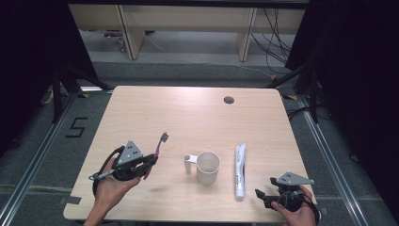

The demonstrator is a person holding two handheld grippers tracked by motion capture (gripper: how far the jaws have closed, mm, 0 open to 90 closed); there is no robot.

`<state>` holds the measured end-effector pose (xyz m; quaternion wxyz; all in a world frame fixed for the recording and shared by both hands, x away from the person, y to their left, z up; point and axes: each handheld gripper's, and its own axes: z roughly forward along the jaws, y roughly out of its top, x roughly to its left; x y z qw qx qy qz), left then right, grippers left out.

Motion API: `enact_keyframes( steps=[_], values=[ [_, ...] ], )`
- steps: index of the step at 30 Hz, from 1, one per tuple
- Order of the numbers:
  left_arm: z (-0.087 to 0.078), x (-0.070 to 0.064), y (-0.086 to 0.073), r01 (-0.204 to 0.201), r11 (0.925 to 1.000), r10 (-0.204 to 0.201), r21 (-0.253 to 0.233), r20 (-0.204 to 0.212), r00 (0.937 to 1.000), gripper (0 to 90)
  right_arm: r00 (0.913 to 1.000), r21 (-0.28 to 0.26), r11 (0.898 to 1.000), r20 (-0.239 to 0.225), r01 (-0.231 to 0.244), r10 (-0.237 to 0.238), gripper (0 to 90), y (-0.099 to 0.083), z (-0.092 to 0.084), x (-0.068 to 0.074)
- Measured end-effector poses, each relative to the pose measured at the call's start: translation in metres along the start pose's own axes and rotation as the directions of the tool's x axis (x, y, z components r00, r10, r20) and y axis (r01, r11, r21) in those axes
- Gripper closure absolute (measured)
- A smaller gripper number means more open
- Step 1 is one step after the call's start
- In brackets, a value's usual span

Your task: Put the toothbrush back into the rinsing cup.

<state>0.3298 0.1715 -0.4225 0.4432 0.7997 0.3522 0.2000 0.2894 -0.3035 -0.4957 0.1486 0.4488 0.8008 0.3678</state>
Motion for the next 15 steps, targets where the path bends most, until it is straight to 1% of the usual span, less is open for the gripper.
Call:
enact_keyframes(
  steps=[1, 2, 3, 4, 5, 6, 8, 9, 10, 11, 12, 14, 15],
  values=[
    [0.001, -0.001, 0.001, 0.006, 0.9997, -0.006, -0.025, -0.004, 1.0, 82.6, 1.0, 0.0, 1.0, -0.001, -0.001, 0.001, 23.7, 0.0, 0.0, 0.0],
    [0.003, -0.002, 0.002, 0.012, 0.9993, -0.012, -0.036, 0.016, 0.9998, 82.6, 1.0, 0.001, 1.0, -0.003, -0.003, 0.003, 23.7, 0.0, 0.0, 0.0],
    [0.005, -0.004, 0.002, 0.019, 0.9974, -0.018, -0.07, 0.013, 0.9998, 82.6, 1.0, 0.003, 1.0, -0.004, -0.004, 0.004, 23.7, 0.0, 0.0, 0.0],
    [0.005, -0.005, 0.003, 0.021, 0.9968, -0.019, -0.077, 0.017, 0.9997, 82.6, 0.9996, -0.008, 1.0, 0.002, 0.029, -0.029, 23.8, 0.001, 0.0, -0.002],
    [0.007, -0.007, 0.004, 0.031, 0.9953, -0.029, -0.092, 0.016, 0.9994, 82.6, 0.9998, -0.002, 1.0, 0.003, 0.02, -0.02, 23.7, 0.0, 0.0, -0.002],
    [0.008, -0.008, 0.005, 0.031, 0.9931, -0.03, -0.113, 0.01, 0.9995, 82.6, 1.0, 0.003, 1.0, -0.004, 0.002, -0.002, 23.8, 0.0, 0.0, 0.0],
    [0.01, -0.01, 0.008, 0.041, 0.9892, -0.038, -0.141, 0.025, 0.9989, 82.6, 1.0, 0.0, 1.0, -0.003, 0.004, -0.004, 23.8, 0.0, 0.0, -0.001],
    [0.01, -0.012, 0.009, 0.048, 0.9843, -0.045, -0.17, 0.018, 0.9988, 82.6, 1.0, 0.0, 1.0, -0.002, 0.005, -0.005, 23.7, 0.0, 0.0, -0.001],
    [0.011, -0.012, 0.01, 0.055, 0.9821, -0.051, -0.18, 0.025, 0.9984, 82.6, 1.0, 0.001, 1.0, -0.002, 0.005, -0.005, 23.8, 0.0, 0.0, -0.001],
    [0.012, -0.013, 0.012, 0.065, 0.9765, -0.059, -0.206, 0.032, 0.9977, 82.6, 1.0, 0.001, 1.0, -0.003, 0.008, -0.008, 23.7, 0.0, 0.0, -0.001],
    [0.012, -0.014, 0.014, 0.065, 0.9743, -0.061, -0.216, 0.026, 0.9978, 82.6, 1.0, 0.002, 1.0, -0.004, 0.006, -0.006, 23.7, 0.0, 0.0, -0.001],
    [0.013, -0.016, 0.017, 0.071, 0.9694, -0.064, -0.235, 0.038, 0.9972, 82.6, 0.9999, -0.001, 1.0, 0.004, 0.012, -0.012, 23.7, 0.0, 0.001, -0.001],
    [0.014, -0.017, 0.018, 0.073, 0.9645, -0.065, -0.254, 0.042, 0.997, 82.6, 1.0, 0.001, 1.0, 0.001, 0.006, -0.006, 23.8, 0.0, 0.0, -0.001]
  ],
)
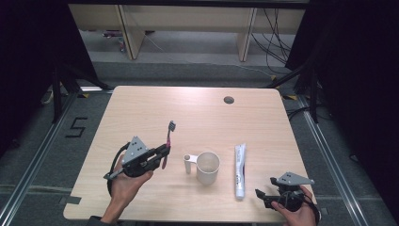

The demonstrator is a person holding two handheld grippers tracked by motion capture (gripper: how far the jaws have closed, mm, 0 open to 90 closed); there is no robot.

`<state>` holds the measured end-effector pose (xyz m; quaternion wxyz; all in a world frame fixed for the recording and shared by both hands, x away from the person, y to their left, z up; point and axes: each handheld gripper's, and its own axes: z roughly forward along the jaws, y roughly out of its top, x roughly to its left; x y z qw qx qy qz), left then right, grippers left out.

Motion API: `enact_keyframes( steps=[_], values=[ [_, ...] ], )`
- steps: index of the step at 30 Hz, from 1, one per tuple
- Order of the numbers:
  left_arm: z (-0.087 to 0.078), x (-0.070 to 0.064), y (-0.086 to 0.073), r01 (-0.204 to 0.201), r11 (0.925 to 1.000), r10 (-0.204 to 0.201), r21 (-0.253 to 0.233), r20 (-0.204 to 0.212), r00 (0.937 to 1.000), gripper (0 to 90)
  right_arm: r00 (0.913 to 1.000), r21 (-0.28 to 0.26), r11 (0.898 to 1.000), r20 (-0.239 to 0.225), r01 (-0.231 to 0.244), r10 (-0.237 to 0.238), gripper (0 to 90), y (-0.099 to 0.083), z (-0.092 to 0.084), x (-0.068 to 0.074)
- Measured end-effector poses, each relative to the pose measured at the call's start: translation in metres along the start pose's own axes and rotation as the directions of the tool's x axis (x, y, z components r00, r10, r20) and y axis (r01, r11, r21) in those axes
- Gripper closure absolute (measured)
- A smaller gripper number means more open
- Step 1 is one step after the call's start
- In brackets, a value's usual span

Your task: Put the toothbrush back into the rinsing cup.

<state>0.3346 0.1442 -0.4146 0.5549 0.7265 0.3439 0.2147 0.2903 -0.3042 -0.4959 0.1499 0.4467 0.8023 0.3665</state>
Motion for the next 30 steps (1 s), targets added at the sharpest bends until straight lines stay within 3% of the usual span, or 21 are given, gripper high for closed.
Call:
enact_keyframes(
  steps=[3, 5, 14, 15, 30],
  values=[
    [0.005, -0.003, 0.003, -0.006, 0.9999, 0.006, -0.01, 0.003, 1.0, 82.6, 1.0, -0.001, 1.0, -0.005, 0.001, -0.001, 23.7, 0.0, 0.0, 0.0],
    [0.01, -0.005, 0.003, 0.011, 0.9993, -0.01, -0.035, 0.02, 0.9998, 82.6, 1.0, -0.001, 1.0, -0.003, 0.001, -0.001, 23.7, 0.0, 0.0, 0.0],
    [0.022, -0.014, 0.015, 0.033, 0.9961, -0.031, -0.082, 0.02, 0.9993, 82.6, 1.0, 0.002, 1.0, -0.002, -0.002, 0.002, 23.7, 0.0, 0.0, 0.0],
    [0.024, -0.015, 0.016, 0.03, 0.9958, -0.028, -0.086, 0.022, 0.9994, 82.6, 0.9999, -0.004, 1.0, 0.003, 0.016, -0.016, 23.8, 0.0, 0.0, -0.001],
    [0.046, -0.025, 0.02, 0.037, 0.9952, -0.033, -0.091, 0.041, 0.9986, 82.6, 0.9999, -0.004, 1.0, -0.005, 0.011, -0.011, 23.7, 0.0, 0.001, -0.002]
  ],
)
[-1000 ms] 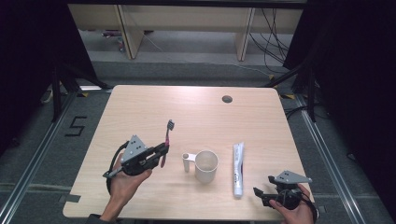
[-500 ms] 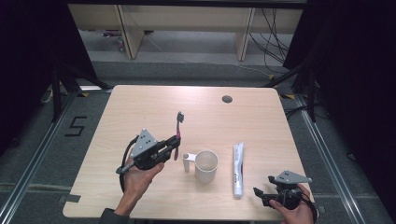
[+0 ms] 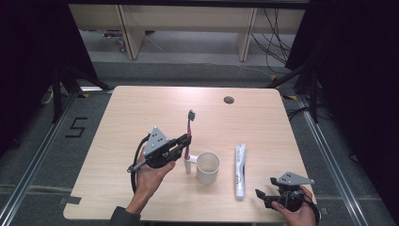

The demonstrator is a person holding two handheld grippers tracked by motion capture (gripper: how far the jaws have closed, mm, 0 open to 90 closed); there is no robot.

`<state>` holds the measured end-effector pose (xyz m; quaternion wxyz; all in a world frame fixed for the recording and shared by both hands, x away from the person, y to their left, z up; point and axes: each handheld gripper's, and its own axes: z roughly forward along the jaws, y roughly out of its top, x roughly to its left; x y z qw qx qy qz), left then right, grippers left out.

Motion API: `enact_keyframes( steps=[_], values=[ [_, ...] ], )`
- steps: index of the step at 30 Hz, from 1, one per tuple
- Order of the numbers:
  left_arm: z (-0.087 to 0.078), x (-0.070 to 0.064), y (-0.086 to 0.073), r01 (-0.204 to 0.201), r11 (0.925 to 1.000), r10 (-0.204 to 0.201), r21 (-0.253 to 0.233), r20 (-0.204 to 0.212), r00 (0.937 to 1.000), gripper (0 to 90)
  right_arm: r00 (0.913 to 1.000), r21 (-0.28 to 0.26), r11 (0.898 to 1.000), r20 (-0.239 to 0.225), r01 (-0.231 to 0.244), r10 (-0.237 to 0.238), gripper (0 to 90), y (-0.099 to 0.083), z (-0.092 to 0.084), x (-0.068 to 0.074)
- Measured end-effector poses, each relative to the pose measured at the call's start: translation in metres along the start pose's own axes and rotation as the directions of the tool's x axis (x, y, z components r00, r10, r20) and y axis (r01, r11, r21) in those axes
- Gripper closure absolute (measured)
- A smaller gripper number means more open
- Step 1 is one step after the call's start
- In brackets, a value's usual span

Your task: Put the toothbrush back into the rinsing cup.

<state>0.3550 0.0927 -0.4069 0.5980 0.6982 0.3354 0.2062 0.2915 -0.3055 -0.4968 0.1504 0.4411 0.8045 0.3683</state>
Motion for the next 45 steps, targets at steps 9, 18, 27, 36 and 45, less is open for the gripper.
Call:
enact_keyframes(
  steps=[9, 18, 27, 36, 45],
  values=[
    [0.007, 0.0, -0.009, -0.006, 0.9999, 0.006, 0.016, 0.001, 1.0, 82.5, 1.0, 0.002, 1.0, -0.003, -0.007, 0.007, 23.8, 0.0, -0.001, 0.001],
    [0.007, 0.0, -0.023, -0.012, 0.9991, 0.011, 0.04, 0.006, 0.9999, 82.4, 1.0, 0.002, 1.0, -0.002, -0.005, 0.005, 23.8, 0.0, 0.0, 0.001],
    [0.004, 0.004, -0.036, -0.016, 0.9969, 0.015, 0.077, 0.016, 0.9998, 82.2, 1.0, 0.002, 1.0, -0.004, 0.0, 0.0, 23.7, 0.0, 0.0, 0.0],
    [0.002, 0.005, -0.047, -0.024, 0.9924, 0.022, 0.121, 0.02, 0.9996, 81.8, 1.0, 0.002, 1.0, -0.007, -0.001, 0.001, 23.7, 0.0, 0.0, 0.0],
    [0.003, 0.006, -0.053, -0.028, 0.9891, 0.024, 0.144, 0.031, 0.9992, 78.8, 1.0, 0.0, 1.0, -0.005, 0.003, -0.003, 23.7, 0.0, 0.0, 0.0]
  ],
)
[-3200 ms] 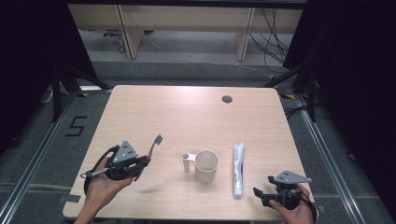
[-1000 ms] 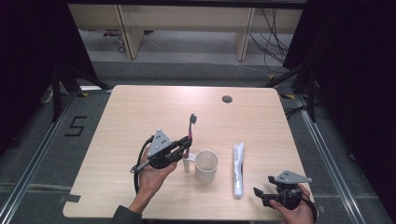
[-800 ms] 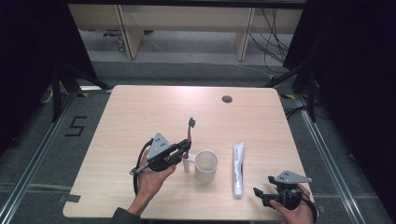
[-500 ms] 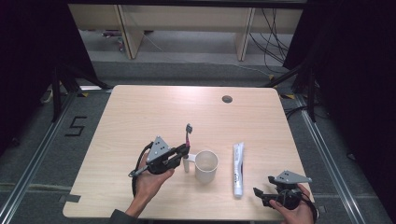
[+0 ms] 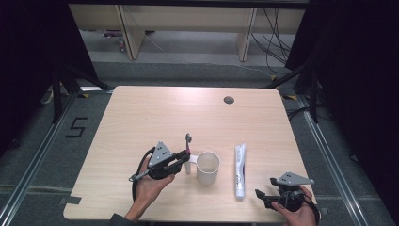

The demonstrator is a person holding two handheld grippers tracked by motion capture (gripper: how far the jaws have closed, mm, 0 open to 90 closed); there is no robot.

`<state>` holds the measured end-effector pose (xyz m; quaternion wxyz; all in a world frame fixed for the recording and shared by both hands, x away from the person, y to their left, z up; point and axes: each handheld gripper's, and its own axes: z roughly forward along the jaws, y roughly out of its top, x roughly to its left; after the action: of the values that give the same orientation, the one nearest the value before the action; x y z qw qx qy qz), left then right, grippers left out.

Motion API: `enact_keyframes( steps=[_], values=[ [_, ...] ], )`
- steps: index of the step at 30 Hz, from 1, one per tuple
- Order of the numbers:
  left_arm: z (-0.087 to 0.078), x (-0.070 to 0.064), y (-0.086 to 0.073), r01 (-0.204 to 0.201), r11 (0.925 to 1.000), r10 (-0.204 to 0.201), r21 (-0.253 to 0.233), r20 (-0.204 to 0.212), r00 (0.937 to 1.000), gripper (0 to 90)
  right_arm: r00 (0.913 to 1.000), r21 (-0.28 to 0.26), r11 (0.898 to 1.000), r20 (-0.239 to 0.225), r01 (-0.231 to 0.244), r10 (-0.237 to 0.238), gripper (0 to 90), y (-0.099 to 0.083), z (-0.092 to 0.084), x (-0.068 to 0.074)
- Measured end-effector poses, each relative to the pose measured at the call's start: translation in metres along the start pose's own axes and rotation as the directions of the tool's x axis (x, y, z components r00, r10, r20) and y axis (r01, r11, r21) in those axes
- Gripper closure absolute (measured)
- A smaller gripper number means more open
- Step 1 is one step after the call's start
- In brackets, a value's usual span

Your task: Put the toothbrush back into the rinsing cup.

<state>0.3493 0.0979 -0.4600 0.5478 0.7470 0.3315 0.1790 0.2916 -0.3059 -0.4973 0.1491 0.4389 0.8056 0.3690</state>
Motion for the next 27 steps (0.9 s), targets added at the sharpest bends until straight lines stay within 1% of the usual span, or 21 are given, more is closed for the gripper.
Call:
enact_keyframes(
  steps=[1, 2, 4, 5, 7, 9, 10, 13, 14, 15, 16, 17, 19, 20, 22, 23, 24, 25, 26, 27],
  values=[
    [0.0, 0.0, -0.001, -0.001, 1.0, 0.001, -0.001, -0.002, 1.0, 78.9, 1.0, 0.002, 1.0, -0.003, -0.005, 0.005, 23.7, 0.0, 0.0, 0.0],
    [-0.001, 0.0, -0.001, 0.001, 0.9999, -0.001, 0.01, -0.006, 1.0, 78.7, 1.0, -0.001, 1.0, 0.003, 0.002, -0.002, 23.7, 0.0, 0.0, 0.0],
    [-0.001, 0.0, -0.002, 0.004, 1.0, -0.004, 0.003, 0.001, 1.0, 78.7, 1.0, 0.003, 1.0, -0.001, -0.003, 0.003, 23.7, 0.0, 0.0, 0.0],
    [-0.002, 0.0, -0.001, 0.003, 1.0, -0.003, 0.008, -0.002, 1.0, 78.4, 1.0, 0.004, 1.0, 0.002, -0.002, 0.002, 23.7, 0.0, 0.0, 0.0],
    [-0.003, 0.0, -0.001, 0.001, 1.0, -0.001, 0.01, -0.004, 1.0, 76.1, 1.0, -0.003, 1.0, -0.004, -0.003, 0.003, 23.7, 0.0, 0.0, 0.001],
    [-0.003, 0.0, -0.001, 0.005, 1.0, -0.005, 0.002, 0.007, 1.0, 75.4, 1.0, 0.002, 1.0, 0.001, 0.002, -0.002, 23.7, 0.0, 0.0, 0.0],
    [-0.004, 0.0, -0.001, 0.0, 0.9999, 0.0, 0.011, 0.0, 1.0, 73.9, 1.0, -0.003, 1.0, 0.001, 0.001, -0.001, 23.7, 0.0, 0.001, 0.0],
    [-0.006, 0.0, -0.001, 0.004, 1.0, -0.004, 0.003, -0.011, 0.9999, 61.6, 1.0, -0.004, 1.0, -0.003, -0.001, 0.001, 23.7, 0.0, 0.0, 0.001],
    [-0.008, -0.001, 0.0, 0.001, 1.0, -0.001, 0.006, -0.027, 0.9996, 56.6, 1.0, -0.005, 1.0, 0.001, -0.001, 0.001, 23.7, 0.0, 0.0, 0.001],
    [-0.009, -0.001, 0.0, -0.004, 1.0, 0.004, 0.004, -0.034, 0.9994, 52.7, 1.0, -0.006, 1.0, 0.001, -0.002, 0.002, 23.7, 0.0, 0.0, 0.001],
    [-0.01, -0.002, 0.0, 0.003, 1.0, -0.003, 0.003, -0.045, 0.999, 48.9, 1.0, -0.001, 1.0, 0.002, 0.003, -0.003, 23.7, 0.0, 0.0, 0.0],
    [-0.011, -0.001, 0.001, 0.004, 1.0, -0.004, 0.007, -0.044, 0.999, 45.2, 0.9993, 0.015, 0.999, 0.0, -0.038, 0.038, 23.7, 0.0, -0.001, 0.004],
    [-0.014, -0.001, 0.001, 0.016, 0.9999, -0.016, 0.006, -0.037, 0.9992, 42.0, 0.9994, 0.01, 0.999, -0.001, -0.033, 0.033, 23.7, 0.0, -0.001, 0.003],
    [-0.016, -0.001, 0.001, 0.017, 0.9996, -0.016, 0.02, -0.043, 0.9989, 41.1, 0.9996, 0.01, 1.0, 0.001, -0.03, 0.03, 23.7, 0.0, -0.001, 0.003],
    [-0.02, -0.001, 0.001, 0.019, 0.9996, -0.018, 0.022, -0.042, 0.999, 40.0, 0.9998, -0.002, 1.0, 0.001, -0.019, 0.019, 23.7, 0.0, 0.0, 0.003],
    [-0.022, -0.001, 0.001, 0.016, 0.9995, -0.015, 0.027, -0.041, 0.999, 39.5, 0.9997, 0.003, 1.0, -0.003, -0.023, 0.023, 23.7, 0.0, 0.0, 0.003],
    [-0.025, -0.001, 0.001, 0.018, 0.9994, -0.016, 0.031, -0.044, 0.9989, 39.1, 0.9997, 0.001, 1.0, 0.003, -0.025, 0.025, 23.7, 0.0, 0.0, 0.003],
    [-0.027, -0.001, 0.0, 0.017, 0.9993, -0.015, 0.034, -0.046, 0.9988, 38.7, 1.0, -0.004, 1.0, -0.001, -0.001, 0.001, 23.7, 0.0, 0.001, 0.001],
    [-0.029, -0.001, 0.0, 0.019, 0.9992, -0.017, 0.034, -0.043, 0.9989, 38.7, 1.0, -0.003, 1.0, 0.0, -0.006, 0.006, 23.7, 0.0, 0.0, 0.001],
    [-0.032, -0.001, -0.001, 0.019, 0.9992, -0.018, 0.036, -0.042, 0.999, 38.7, 1.0, -0.004, 1.0, 0.002, -0.002, 0.002, 23.7, 0.0, 0.0, 0.001]
  ],
)
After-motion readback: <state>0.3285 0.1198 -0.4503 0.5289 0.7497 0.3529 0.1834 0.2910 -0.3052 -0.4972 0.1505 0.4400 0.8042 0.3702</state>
